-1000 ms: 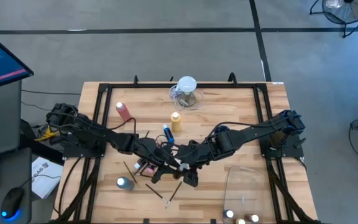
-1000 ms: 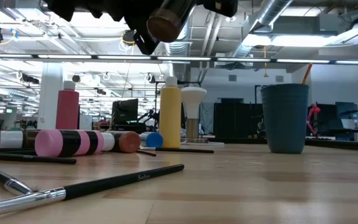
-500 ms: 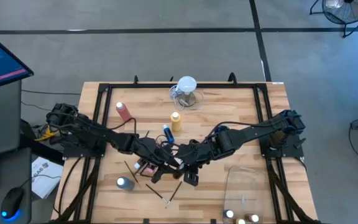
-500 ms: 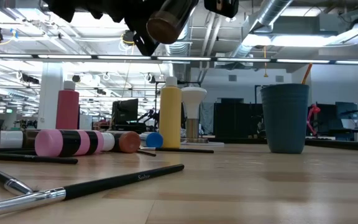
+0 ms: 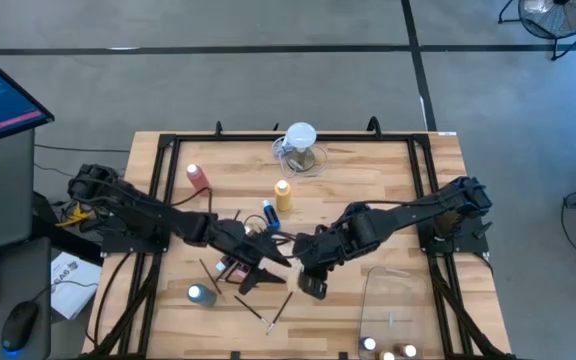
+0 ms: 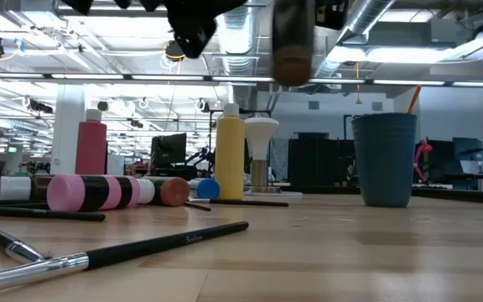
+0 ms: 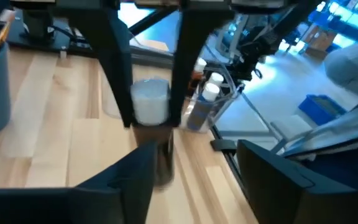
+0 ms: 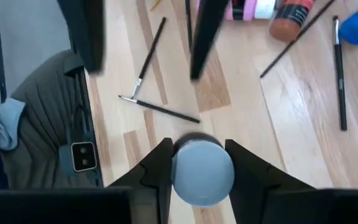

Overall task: Pick & Place Paint Supplies
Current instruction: Put the small dark green paint bottle into the transparent bin

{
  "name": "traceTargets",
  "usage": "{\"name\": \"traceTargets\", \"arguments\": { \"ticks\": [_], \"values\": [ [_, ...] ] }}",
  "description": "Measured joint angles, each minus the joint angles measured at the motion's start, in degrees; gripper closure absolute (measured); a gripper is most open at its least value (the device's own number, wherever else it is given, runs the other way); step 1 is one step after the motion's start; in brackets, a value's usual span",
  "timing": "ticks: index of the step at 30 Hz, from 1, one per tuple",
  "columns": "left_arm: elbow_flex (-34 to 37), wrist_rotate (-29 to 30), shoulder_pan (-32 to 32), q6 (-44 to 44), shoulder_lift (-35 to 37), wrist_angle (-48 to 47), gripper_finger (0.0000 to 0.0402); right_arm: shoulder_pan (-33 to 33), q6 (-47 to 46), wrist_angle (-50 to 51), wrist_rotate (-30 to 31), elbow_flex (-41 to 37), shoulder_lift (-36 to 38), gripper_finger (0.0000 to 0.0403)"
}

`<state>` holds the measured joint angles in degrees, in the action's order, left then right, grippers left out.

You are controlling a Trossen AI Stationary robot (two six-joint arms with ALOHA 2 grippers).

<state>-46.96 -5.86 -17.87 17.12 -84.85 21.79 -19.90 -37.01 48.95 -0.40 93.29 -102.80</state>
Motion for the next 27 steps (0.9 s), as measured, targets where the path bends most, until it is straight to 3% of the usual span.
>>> {"name": "traceTargets", "arguments": {
  "ticks": [6,13,17,27],
  "values": [
    [0.0,0.1,-2.7,-2.8,5.4,-4.2,0.0166,-2.9,-4.9,12.1,1.1,6.2,0.5,0.0298],
    [0.0,0.3,-5.3,-6.6,8.7,-4.9,0.0175,-10.1,-14.3,23.9,11.6,15.1,0.6,0.0298],
    [0.1,0.3,-5.5,-7.6,9.9,-5.0,0.0180,-14.5,-21.7,28.2,16.1,15.9,0.5,0.0298],
    [0.1,0.3,-5.4,-12.7,15.4,-5.0,0.0183,-26.0,-47.6,37.5,21.1,13.1,0.4,0.0298]
  ]
}}
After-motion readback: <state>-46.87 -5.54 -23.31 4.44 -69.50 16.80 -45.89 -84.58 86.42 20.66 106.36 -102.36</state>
